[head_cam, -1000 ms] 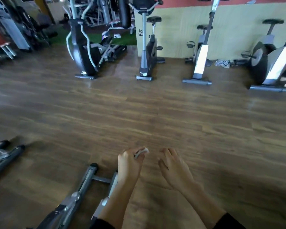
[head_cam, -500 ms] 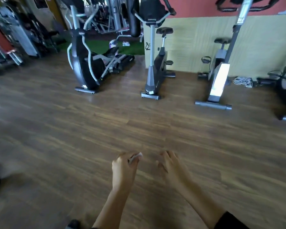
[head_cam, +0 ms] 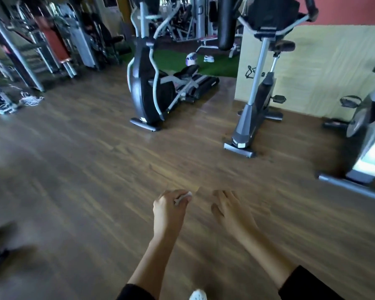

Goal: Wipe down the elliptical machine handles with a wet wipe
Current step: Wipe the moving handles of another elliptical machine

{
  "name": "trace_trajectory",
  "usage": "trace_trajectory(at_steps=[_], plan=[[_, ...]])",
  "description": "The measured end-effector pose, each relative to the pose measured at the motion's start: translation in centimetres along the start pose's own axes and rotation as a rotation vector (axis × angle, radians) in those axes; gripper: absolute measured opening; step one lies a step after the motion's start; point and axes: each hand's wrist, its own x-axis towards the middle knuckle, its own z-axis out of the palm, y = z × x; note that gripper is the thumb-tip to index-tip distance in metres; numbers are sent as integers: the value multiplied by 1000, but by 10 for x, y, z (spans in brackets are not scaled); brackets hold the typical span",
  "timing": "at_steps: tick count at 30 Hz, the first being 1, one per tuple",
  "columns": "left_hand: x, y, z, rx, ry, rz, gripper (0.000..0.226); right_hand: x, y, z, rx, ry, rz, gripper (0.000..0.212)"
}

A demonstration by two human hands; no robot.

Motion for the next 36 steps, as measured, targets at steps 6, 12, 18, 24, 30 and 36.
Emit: trace_trajectory(at_steps=[6, 12, 18, 24, 30, 36], plan=[[190, 8, 36, -7, 10, 15, 13, 185, 17, -9, 66, 53, 37, 38], [352, -9, 103, -28, 9, -26, 6, 359, 56, 12, 104, 31, 63, 42], [539, -3, 156, 15, 28, -31, 6, 564, 94, 15, 136, -47, -20, 35], [703, 1, 178, -71, 157, -104, 7, 748, 98, 2, 90, -51, -120, 35], [866, -34, 219, -68, 164, -139, 6, 914, 121, 35, 148, -57, -106, 33], [1047, -45, 251, -55, 82, -112, 9, 1084, 134, 49, 112, -44, -94, 32]])
